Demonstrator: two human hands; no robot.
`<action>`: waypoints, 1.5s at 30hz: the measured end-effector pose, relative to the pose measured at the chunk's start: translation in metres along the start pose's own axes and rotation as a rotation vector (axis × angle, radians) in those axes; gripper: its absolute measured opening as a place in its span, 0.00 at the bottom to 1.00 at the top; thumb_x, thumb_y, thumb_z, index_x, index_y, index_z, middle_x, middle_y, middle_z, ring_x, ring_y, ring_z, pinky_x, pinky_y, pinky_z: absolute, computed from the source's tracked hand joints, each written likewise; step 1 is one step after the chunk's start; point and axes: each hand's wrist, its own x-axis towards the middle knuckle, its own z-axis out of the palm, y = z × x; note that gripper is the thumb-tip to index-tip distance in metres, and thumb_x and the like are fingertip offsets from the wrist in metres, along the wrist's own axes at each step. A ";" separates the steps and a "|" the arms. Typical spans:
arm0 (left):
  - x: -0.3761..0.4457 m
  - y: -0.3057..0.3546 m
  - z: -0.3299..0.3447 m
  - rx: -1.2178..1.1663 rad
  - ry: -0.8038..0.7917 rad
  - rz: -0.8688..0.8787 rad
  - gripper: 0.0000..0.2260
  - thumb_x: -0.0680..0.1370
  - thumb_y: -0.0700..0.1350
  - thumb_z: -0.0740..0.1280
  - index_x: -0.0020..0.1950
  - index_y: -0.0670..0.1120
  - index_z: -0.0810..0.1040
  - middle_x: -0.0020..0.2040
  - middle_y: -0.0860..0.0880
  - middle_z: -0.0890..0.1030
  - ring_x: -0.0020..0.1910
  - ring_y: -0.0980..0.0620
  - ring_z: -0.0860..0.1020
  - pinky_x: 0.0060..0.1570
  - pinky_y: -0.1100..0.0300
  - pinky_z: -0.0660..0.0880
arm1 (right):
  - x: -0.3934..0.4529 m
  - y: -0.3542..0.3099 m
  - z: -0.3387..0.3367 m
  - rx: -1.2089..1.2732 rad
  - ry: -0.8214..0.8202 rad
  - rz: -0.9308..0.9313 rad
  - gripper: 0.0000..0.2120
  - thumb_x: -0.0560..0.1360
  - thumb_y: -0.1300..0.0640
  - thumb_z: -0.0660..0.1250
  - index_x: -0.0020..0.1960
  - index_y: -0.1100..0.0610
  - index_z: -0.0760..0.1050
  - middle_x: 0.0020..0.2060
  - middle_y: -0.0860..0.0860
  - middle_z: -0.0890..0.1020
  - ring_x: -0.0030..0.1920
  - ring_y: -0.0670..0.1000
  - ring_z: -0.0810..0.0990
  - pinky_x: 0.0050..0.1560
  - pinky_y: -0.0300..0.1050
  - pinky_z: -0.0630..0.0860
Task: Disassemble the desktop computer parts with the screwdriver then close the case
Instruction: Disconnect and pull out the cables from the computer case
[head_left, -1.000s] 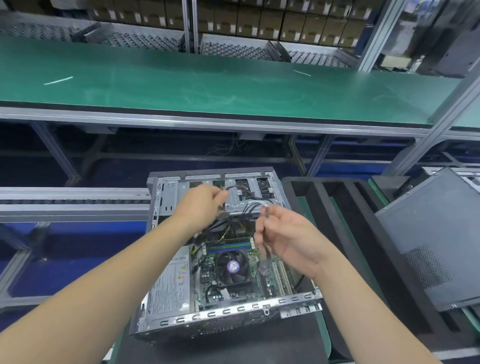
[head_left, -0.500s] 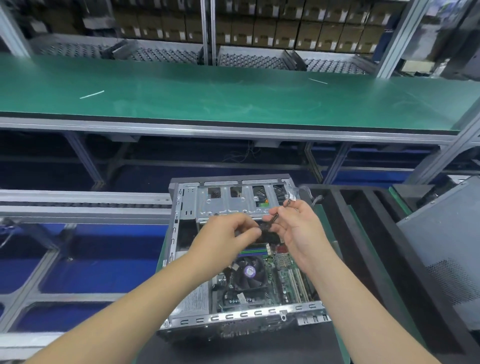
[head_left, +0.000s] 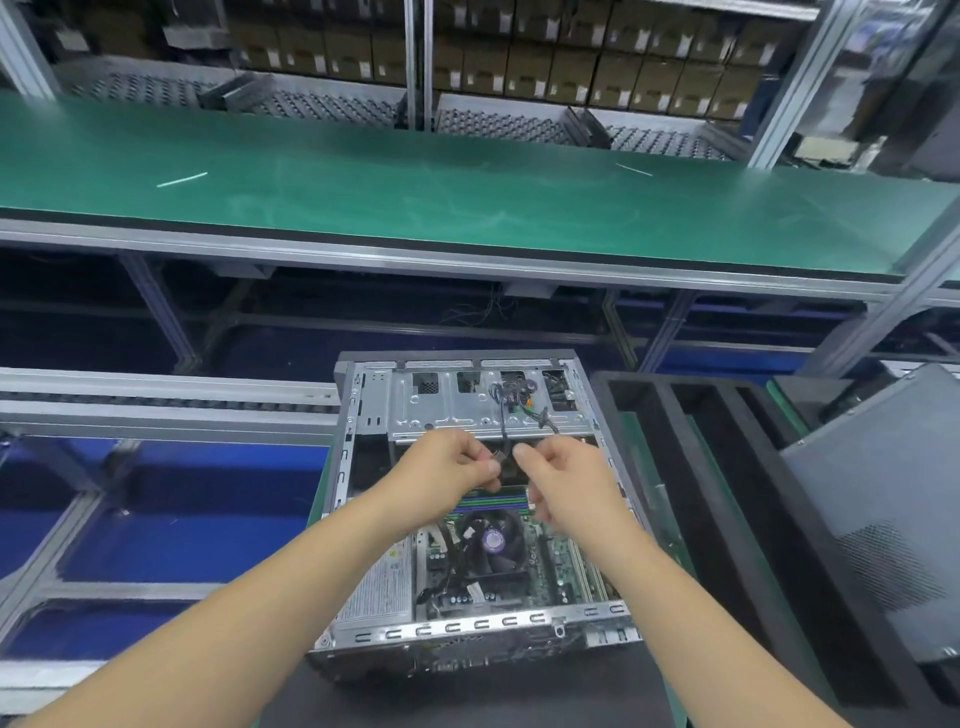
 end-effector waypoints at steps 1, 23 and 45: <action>0.000 0.000 0.001 -0.016 -0.018 0.003 0.06 0.80 0.49 0.70 0.48 0.48 0.81 0.40 0.54 0.87 0.21 0.60 0.66 0.25 0.66 0.67 | 0.000 0.001 0.000 0.180 -0.098 0.102 0.11 0.82 0.48 0.68 0.49 0.55 0.79 0.34 0.52 0.82 0.27 0.49 0.78 0.27 0.43 0.71; 0.003 -0.011 0.001 0.084 -0.328 -0.090 0.08 0.80 0.52 0.69 0.47 0.49 0.84 0.44 0.54 0.87 0.28 0.55 0.72 0.28 0.63 0.69 | 0.001 0.044 -0.004 0.571 -0.488 0.333 0.04 0.82 0.60 0.69 0.55 0.60 0.81 0.40 0.54 0.79 0.35 0.50 0.78 0.28 0.41 0.71; 0.050 -0.001 0.013 1.045 -0.440 0.002 0.25 0.78 0.32 0.59 0.72 0.50 0.76 0.65 0.49 0.79 0.53 0.47 0.80 0.42 0.57 0.76 | 0.078 0.081 0.043 -0.625 -0.270 0.050 0.09 0.79 0.57 0.68 0.41 0.51 0.73 0.39 0.51 0.79 0.34 0.51 0.76 0.33 0.44 0.70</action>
